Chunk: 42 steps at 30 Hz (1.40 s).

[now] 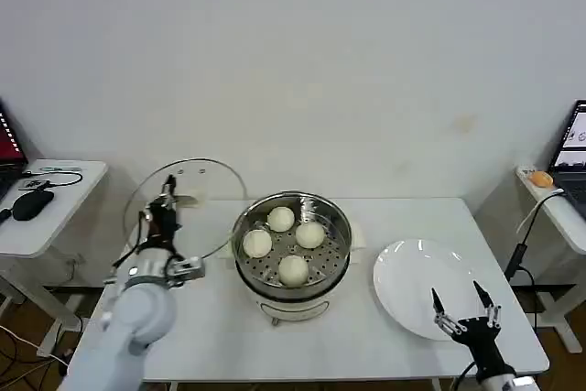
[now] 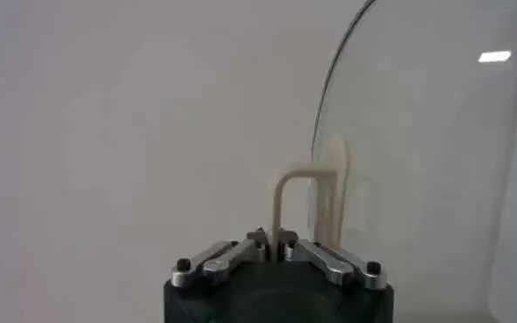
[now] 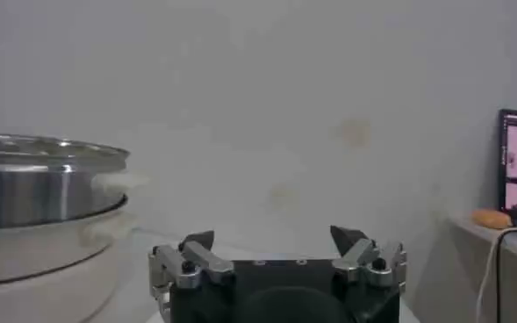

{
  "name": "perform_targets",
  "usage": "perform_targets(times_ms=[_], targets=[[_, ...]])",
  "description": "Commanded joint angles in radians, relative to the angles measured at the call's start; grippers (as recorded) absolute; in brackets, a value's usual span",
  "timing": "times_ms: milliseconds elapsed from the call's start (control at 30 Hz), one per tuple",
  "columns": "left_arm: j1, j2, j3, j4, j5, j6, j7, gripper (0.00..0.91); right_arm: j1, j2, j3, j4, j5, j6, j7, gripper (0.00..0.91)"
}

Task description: Take steamed baozi put them in steamer then cover it.

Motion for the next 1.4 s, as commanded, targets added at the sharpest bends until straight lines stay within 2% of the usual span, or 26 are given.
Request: perform_targets(times_ms=[33, 100, 200, 500, 900, 1400], targets=[[-0.198, -0.226, 0.263, 0.025, 0.29, 0.146, 0.244, 0.0, 0.011, 0.013, -0.026, -0.011, -0.057, -0.009, 0.005, 0.907], [-0.199, -0.305, 0.283, 0.039, 0.342, 0.146, 0.274, 0.0, 0.011, 0.018, -0.029, -0.014, -0.068, -0.007, 0.006, 0.907], [-0.196, -0.376, 0.311, 0.061, 0.408, 0.144, 0.297, 0.0, 0.011, 0.017, -0.029, -0.019, -0.074, -0.006, 0.006, 0.907], [-0.182, -0.498, 0.337, 0.15, 0.538, 0.141, 0.312, 0.0, 0.008, 0.022, -0.035, -0.019, -0.09, -0.003, 0.005, 0.907], [-0.119, -0.513, 0.33, 0.155, 0.592, 0.112, 0.306, 0.0, 0.009, 0.025, -0.054, -0.023, -0.098, 0.0, 0.004, 0.907], [-0.076, -0.494, 0.312, 0.156, 0.604, 0.093, 0.306, 0.0, 0.006, 0.019, -0.063, -0.028, -0.099, 0.001, 0.003, 0.907]])
